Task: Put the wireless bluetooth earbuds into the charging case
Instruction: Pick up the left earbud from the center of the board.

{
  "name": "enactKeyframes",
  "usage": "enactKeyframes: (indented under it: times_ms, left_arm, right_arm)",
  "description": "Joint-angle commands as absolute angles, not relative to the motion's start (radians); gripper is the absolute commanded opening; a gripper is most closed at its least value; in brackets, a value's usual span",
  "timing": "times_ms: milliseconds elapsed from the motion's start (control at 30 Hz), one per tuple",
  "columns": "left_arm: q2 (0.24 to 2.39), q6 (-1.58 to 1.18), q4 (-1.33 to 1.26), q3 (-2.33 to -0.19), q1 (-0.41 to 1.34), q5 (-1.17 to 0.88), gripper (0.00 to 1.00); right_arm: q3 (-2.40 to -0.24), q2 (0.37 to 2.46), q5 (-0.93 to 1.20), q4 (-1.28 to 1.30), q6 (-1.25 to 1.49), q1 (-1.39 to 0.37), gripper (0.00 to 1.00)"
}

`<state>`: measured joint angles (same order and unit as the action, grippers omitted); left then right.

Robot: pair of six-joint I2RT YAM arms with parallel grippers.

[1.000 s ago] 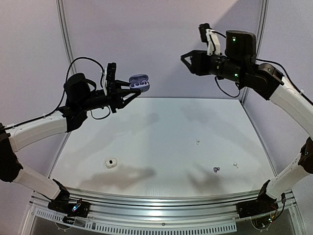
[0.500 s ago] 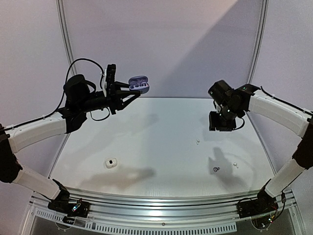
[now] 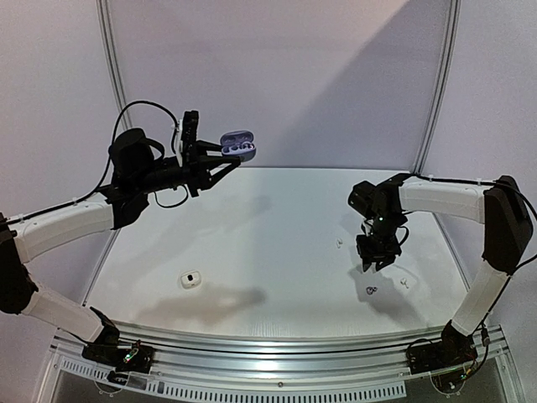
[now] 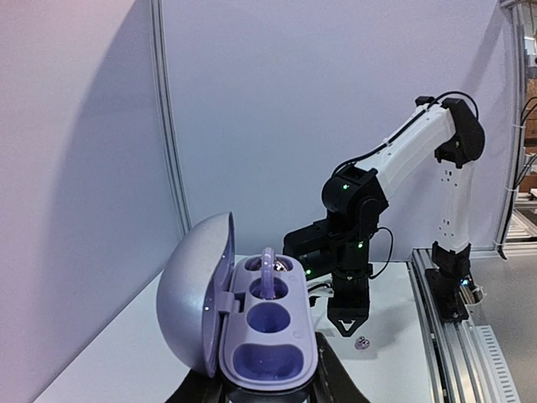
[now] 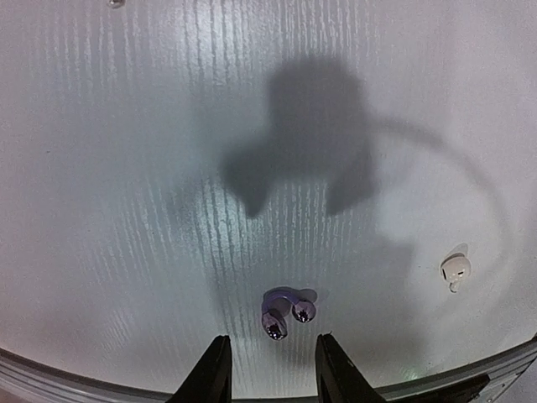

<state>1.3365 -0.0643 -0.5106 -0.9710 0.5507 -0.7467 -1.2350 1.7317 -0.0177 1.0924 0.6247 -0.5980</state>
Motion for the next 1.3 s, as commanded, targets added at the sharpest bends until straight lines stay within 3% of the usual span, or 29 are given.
enactKeyframes:
  times_ms: [0, 1267]
  left_arm:
    - [1.315, -0.066, -0.509, -0.957, 0.541, -0.735, 0.00]
    - [1.322, -0.069, -0.495, -0.966, 0.531, -0.739, 0.00]
  right_arm:
    - [-1.191, 1.764, 0.025, 1.086, 0.606, -0.583, 0.35]
    - [-1.063, 1.762, 0.069, 0.986, 0.635, -0.542, 0.21]
